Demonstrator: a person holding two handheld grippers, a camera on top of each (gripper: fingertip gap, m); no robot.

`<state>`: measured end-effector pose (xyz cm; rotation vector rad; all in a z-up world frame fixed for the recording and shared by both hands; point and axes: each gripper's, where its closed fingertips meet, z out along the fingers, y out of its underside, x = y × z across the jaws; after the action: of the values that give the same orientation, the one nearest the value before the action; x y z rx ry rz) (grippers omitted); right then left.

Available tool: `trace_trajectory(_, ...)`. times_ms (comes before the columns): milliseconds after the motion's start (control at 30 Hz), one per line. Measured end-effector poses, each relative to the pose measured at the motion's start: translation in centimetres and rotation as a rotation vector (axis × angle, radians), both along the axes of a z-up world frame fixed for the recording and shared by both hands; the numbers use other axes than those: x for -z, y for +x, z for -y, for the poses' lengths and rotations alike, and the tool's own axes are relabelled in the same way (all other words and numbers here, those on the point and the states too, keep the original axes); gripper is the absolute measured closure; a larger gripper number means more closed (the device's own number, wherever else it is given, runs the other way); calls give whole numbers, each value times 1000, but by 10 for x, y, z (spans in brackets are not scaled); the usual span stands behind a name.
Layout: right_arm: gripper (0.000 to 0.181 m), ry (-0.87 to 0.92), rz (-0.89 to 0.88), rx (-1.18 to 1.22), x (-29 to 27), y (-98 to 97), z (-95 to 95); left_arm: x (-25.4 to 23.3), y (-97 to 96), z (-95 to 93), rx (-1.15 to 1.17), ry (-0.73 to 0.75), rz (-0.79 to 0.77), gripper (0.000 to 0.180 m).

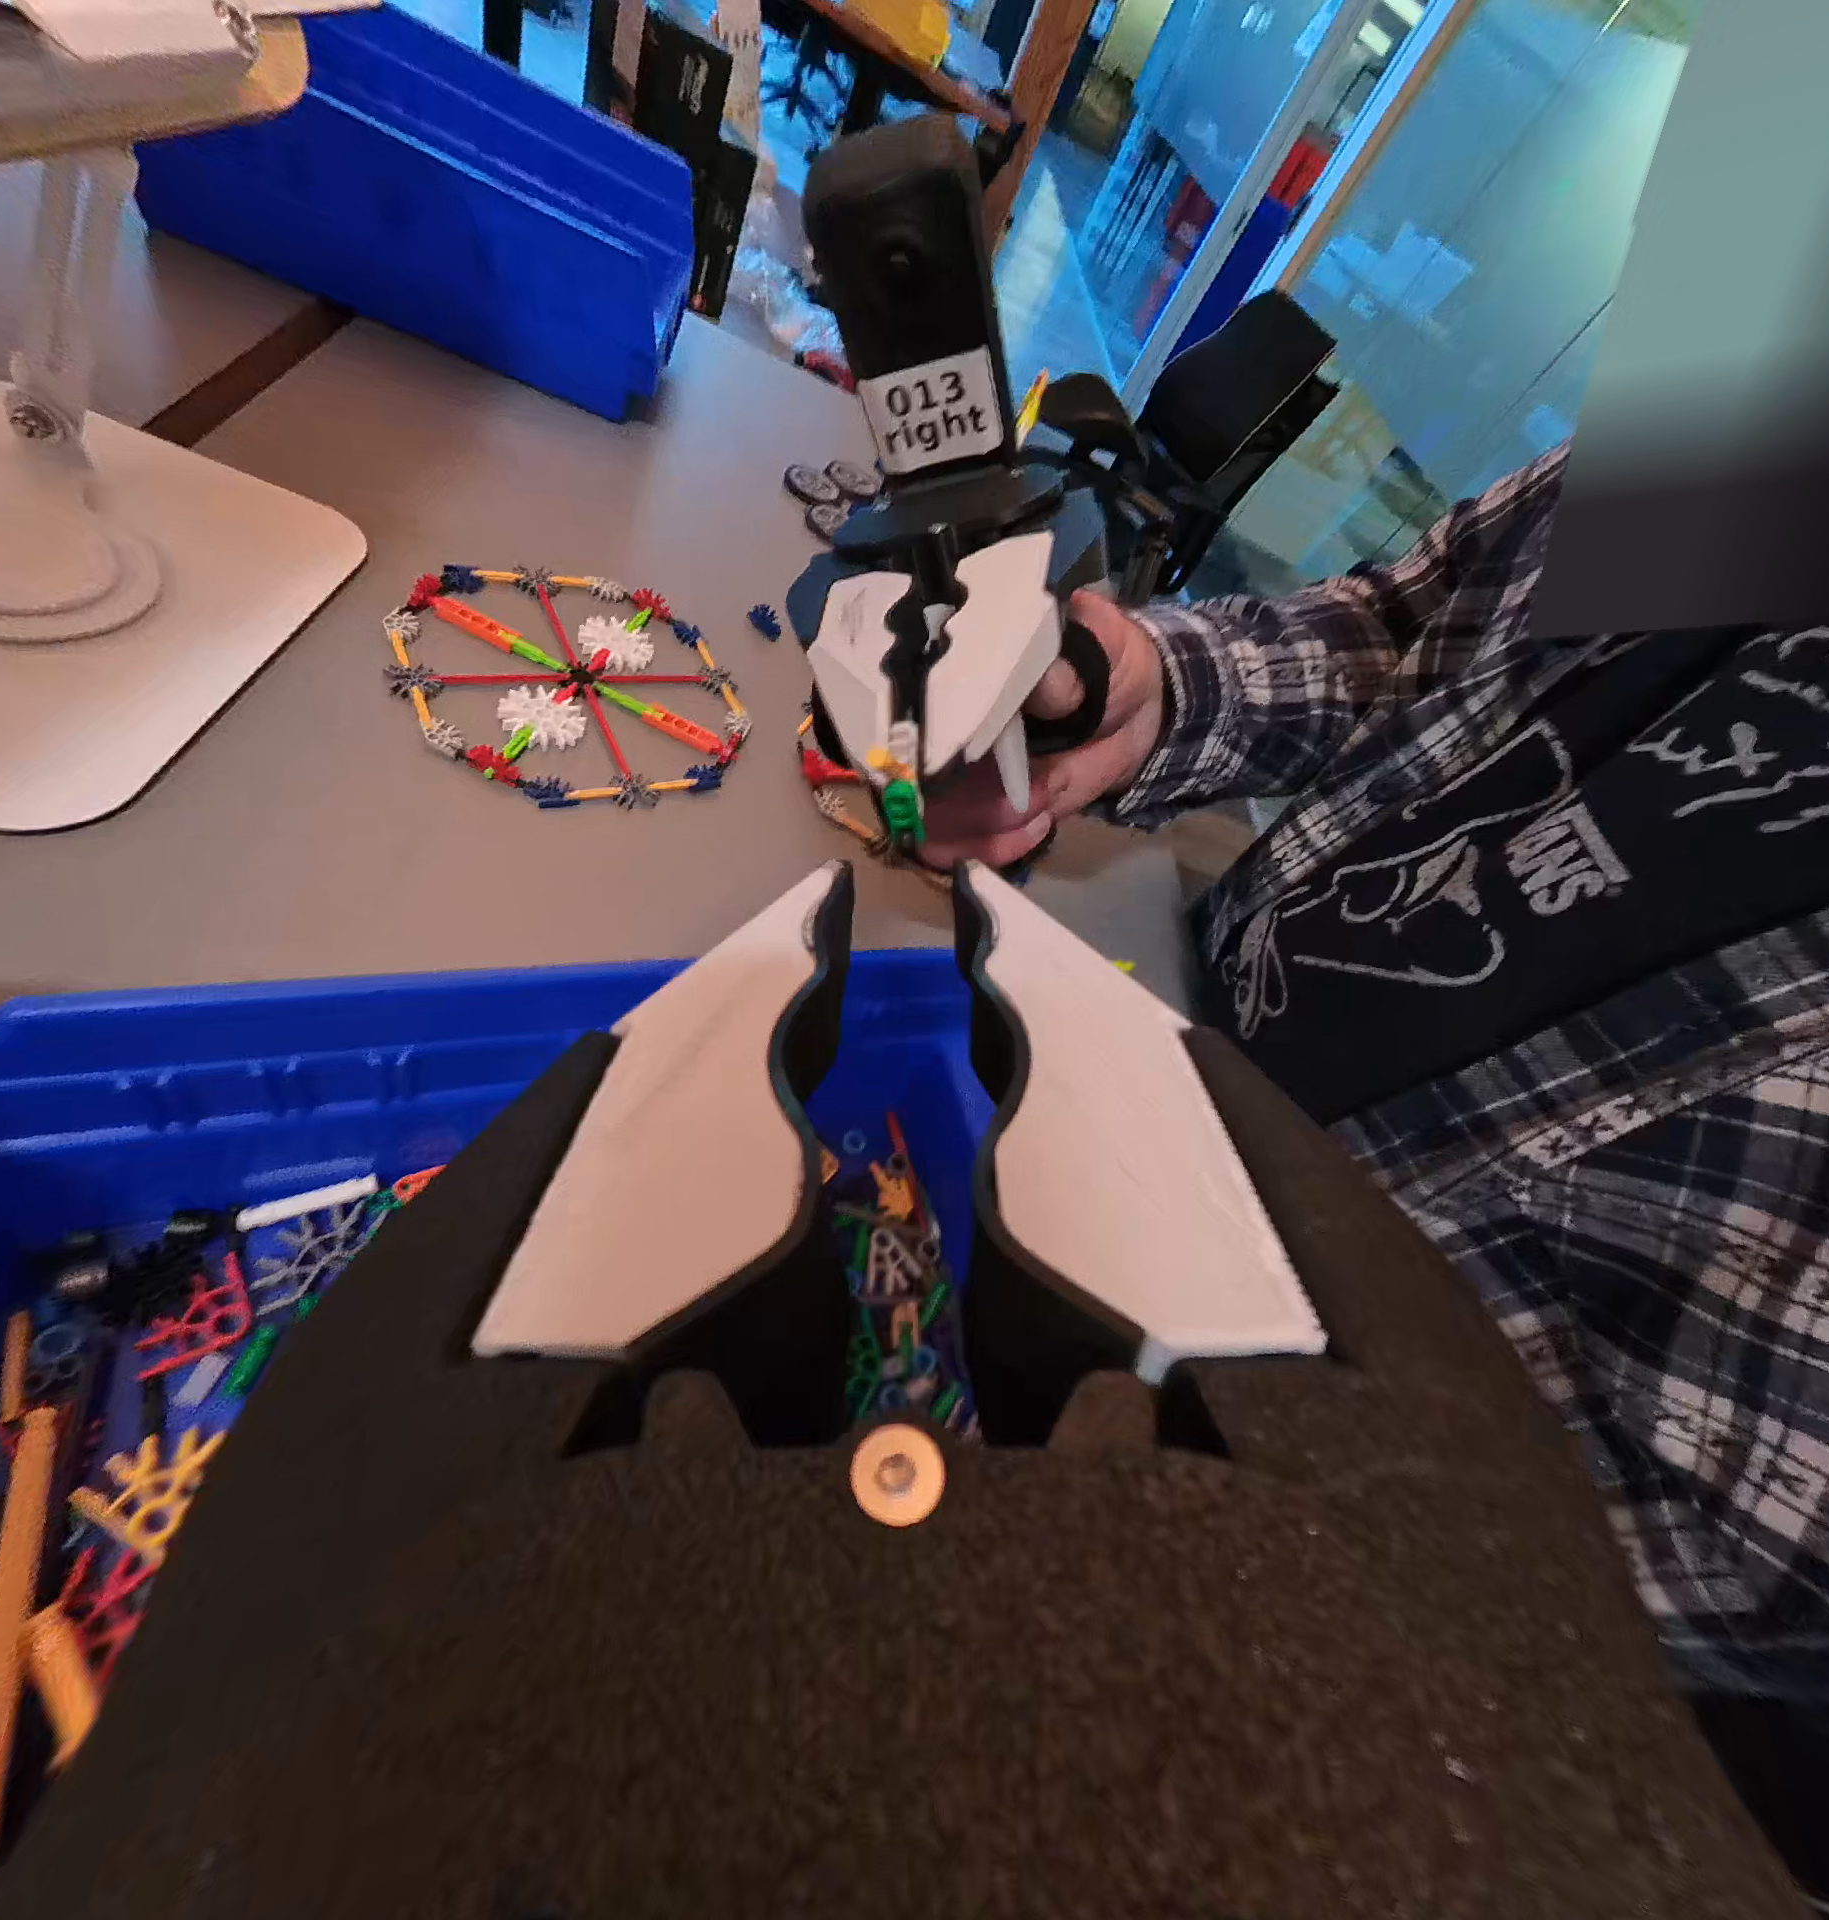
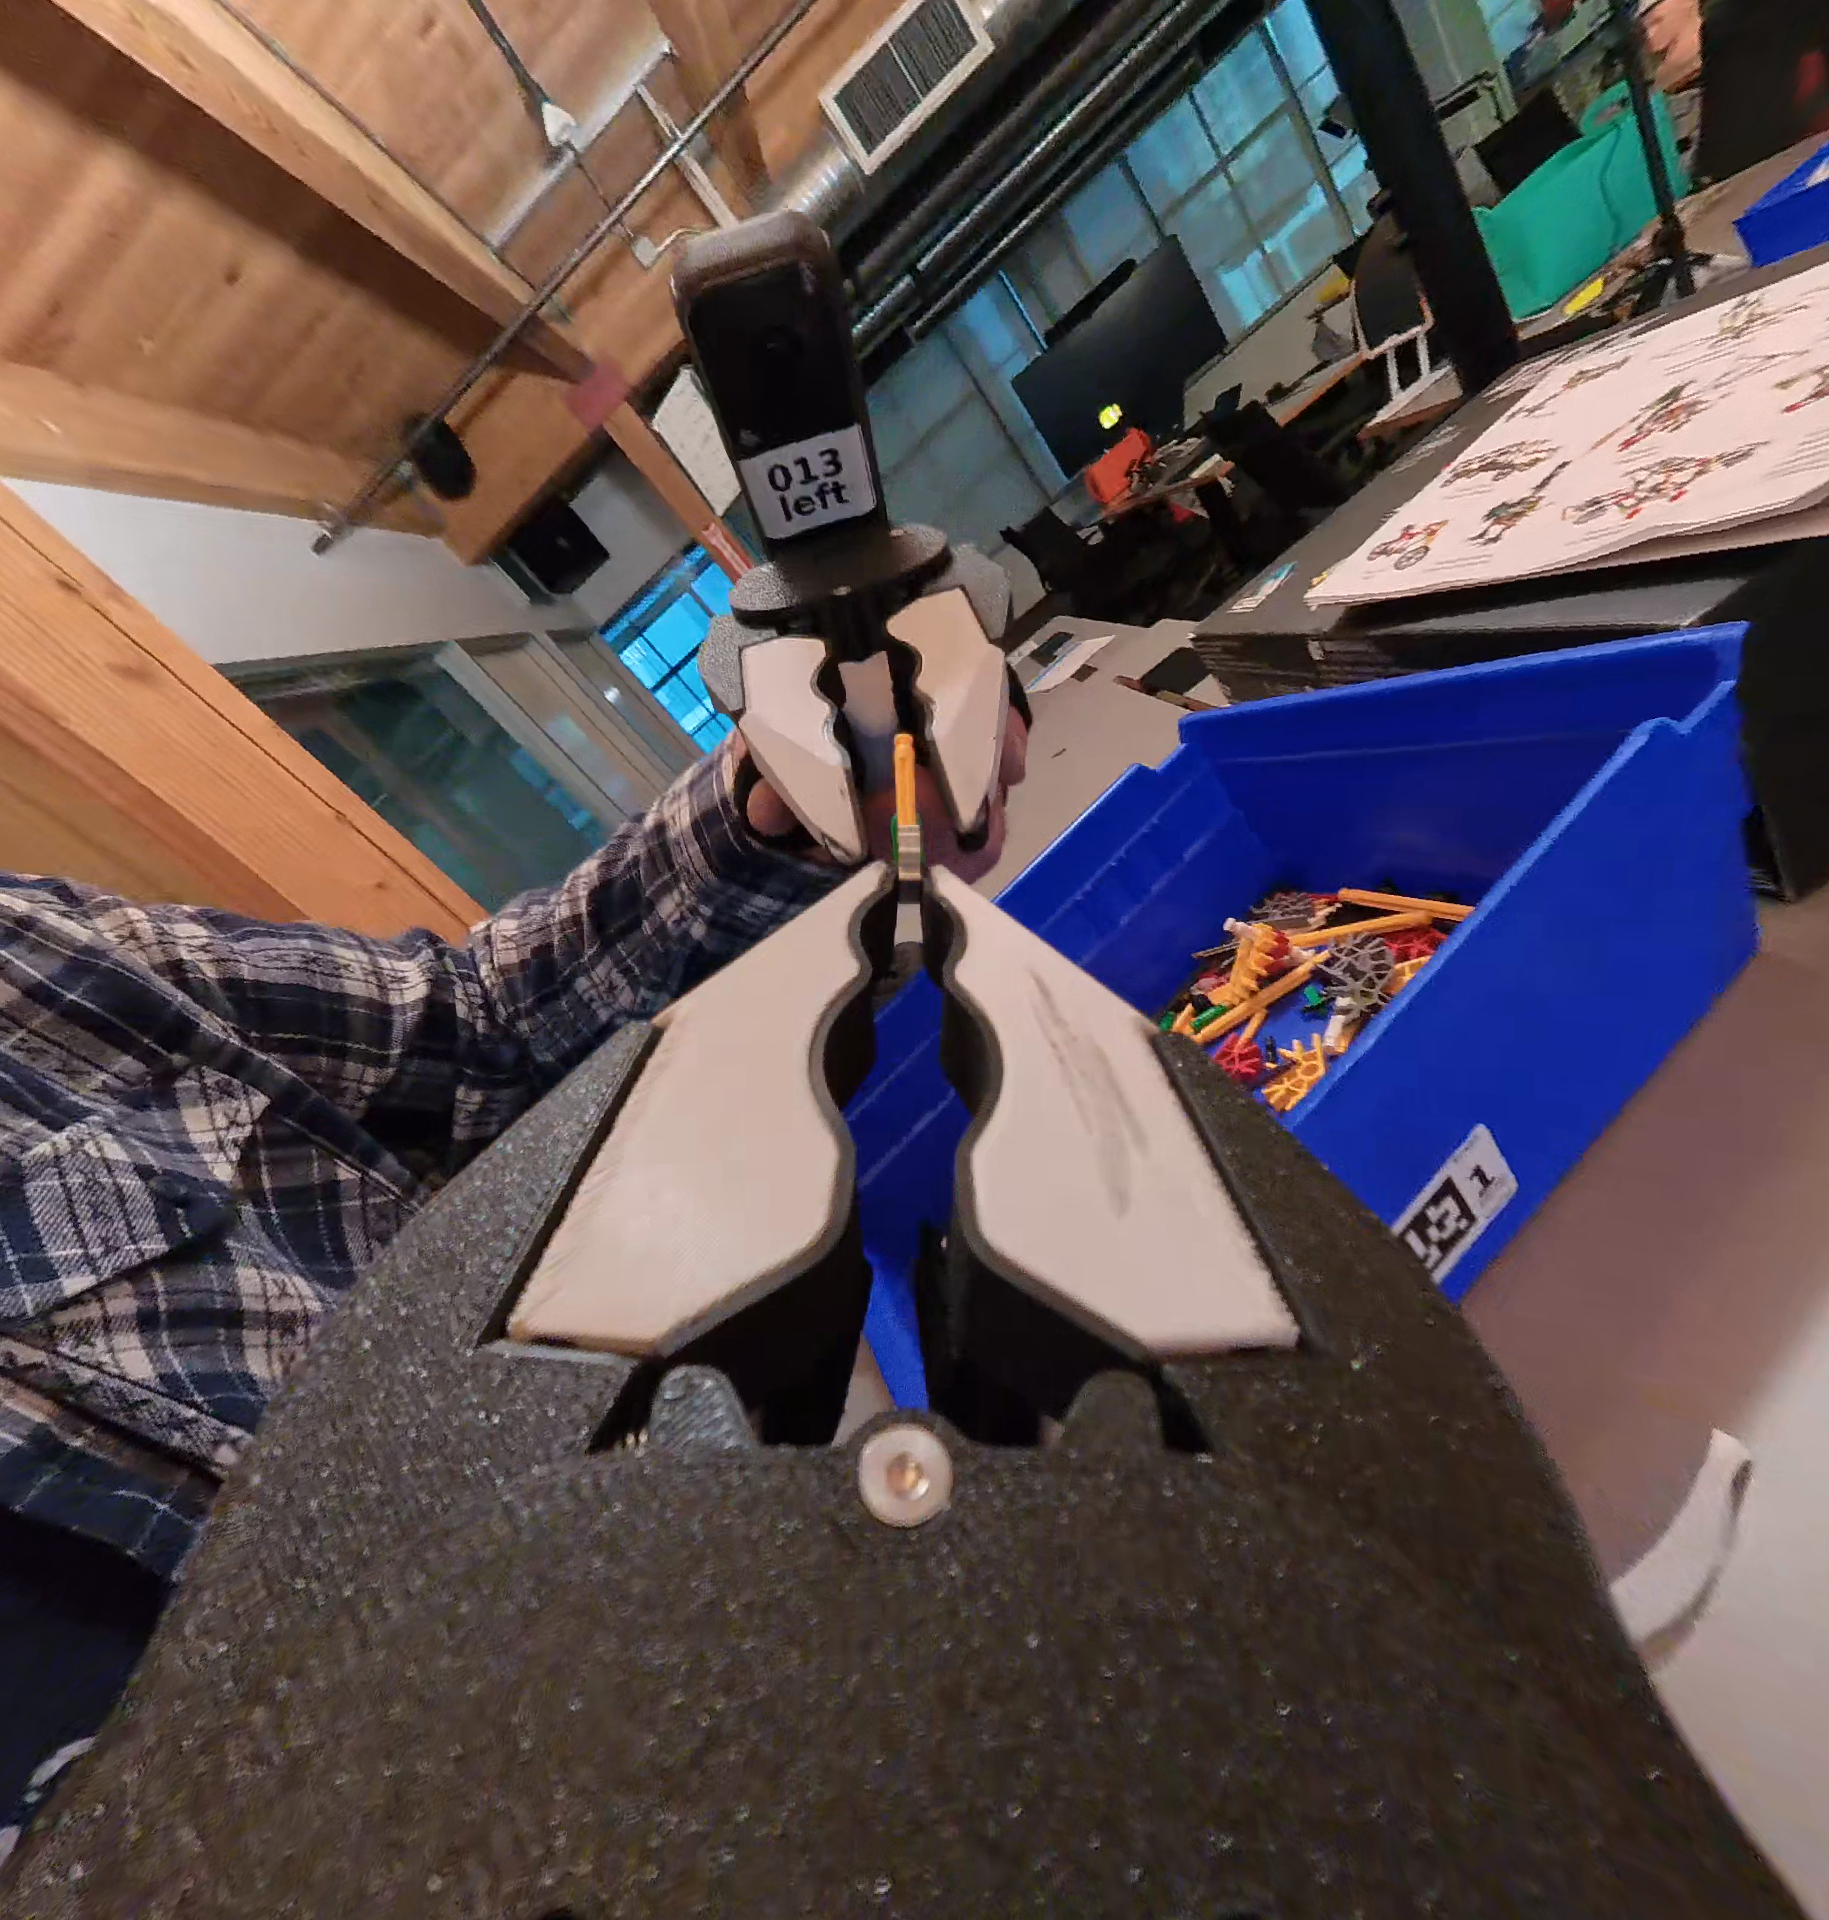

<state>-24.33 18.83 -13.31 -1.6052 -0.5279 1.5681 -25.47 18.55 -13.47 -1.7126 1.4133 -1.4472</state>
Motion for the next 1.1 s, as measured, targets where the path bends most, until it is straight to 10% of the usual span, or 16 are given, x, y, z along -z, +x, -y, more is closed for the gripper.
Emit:
trace_trajectory(400, 179, 29, 27, -4, 4, -4, -1, 0, 13, -1, -74, -4, 95, 175)
trace_trajectory(1100, 181, 505, 638, 458, 22, -16, -42, 22, -3, -46, -723, 63, -31, 178)
